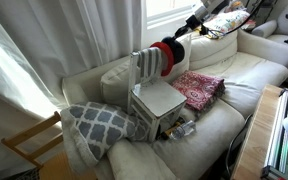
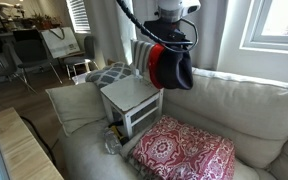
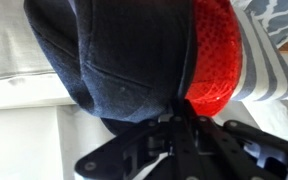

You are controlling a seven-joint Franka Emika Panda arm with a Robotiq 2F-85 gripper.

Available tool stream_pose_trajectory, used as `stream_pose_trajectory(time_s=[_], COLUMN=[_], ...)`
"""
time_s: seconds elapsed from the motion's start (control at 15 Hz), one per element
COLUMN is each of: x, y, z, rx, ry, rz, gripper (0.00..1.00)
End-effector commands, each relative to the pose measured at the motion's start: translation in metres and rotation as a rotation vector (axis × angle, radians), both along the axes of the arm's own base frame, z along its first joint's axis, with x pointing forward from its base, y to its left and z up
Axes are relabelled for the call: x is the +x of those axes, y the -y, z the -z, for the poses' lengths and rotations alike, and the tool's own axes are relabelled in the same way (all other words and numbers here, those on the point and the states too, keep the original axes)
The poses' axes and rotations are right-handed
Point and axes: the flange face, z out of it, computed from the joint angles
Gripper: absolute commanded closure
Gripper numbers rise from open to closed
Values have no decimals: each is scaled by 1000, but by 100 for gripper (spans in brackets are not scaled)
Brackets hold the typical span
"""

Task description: Lift the black and red hats, hang the red hat on the chair and put the black hat on the chair seat

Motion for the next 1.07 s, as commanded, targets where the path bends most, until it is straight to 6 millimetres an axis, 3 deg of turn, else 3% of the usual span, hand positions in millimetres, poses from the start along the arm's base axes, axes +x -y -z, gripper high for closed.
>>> stream_pose_trajectory(time_s=[0.0, 0.47, 1.0], x=[-6, -17, -46], y=[10, 36, 64], z=[-5, -24, -42], rx=[-54, -211, -377], ry=[-12, -30, -148], rz=[14, 24, -36], gripper=[99, 99, 99])
